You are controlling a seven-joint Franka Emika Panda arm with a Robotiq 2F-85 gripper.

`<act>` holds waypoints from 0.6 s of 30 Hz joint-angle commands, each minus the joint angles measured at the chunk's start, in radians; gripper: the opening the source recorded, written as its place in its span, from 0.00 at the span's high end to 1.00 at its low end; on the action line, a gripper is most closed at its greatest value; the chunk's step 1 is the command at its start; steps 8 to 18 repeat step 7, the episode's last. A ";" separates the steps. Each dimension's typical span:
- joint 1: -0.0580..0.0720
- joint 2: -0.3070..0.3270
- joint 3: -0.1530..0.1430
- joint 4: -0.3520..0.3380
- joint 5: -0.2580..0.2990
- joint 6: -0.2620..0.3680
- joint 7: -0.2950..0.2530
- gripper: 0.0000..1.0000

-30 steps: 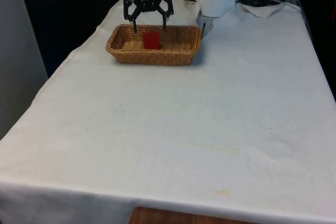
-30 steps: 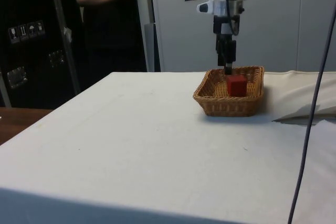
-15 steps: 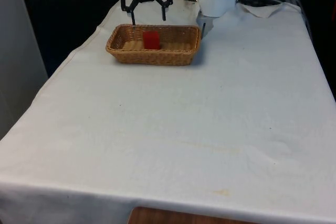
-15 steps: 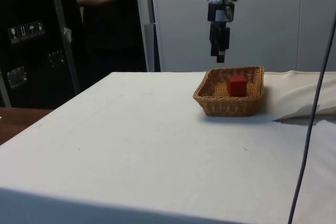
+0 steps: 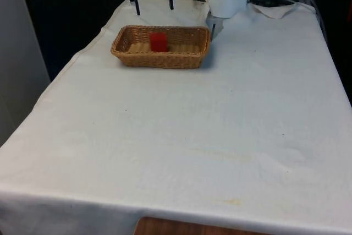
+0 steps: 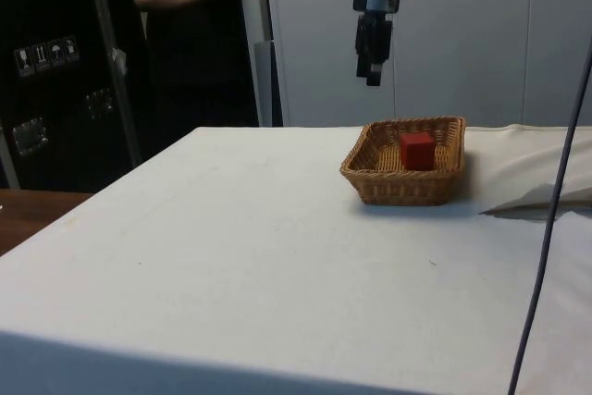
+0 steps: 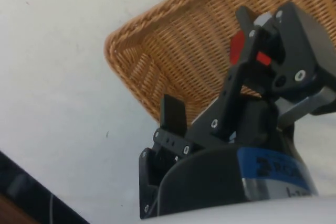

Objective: Pick up the cube and place it into the basket.

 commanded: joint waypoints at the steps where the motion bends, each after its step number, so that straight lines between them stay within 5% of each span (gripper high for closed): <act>1: -0.004 -0.001 0.010 0.013 -0.019 -0.015 0.022 0.00; 18: 0.001 -0.018 0.018 0.035 0.000 -0.045 0.016 0.00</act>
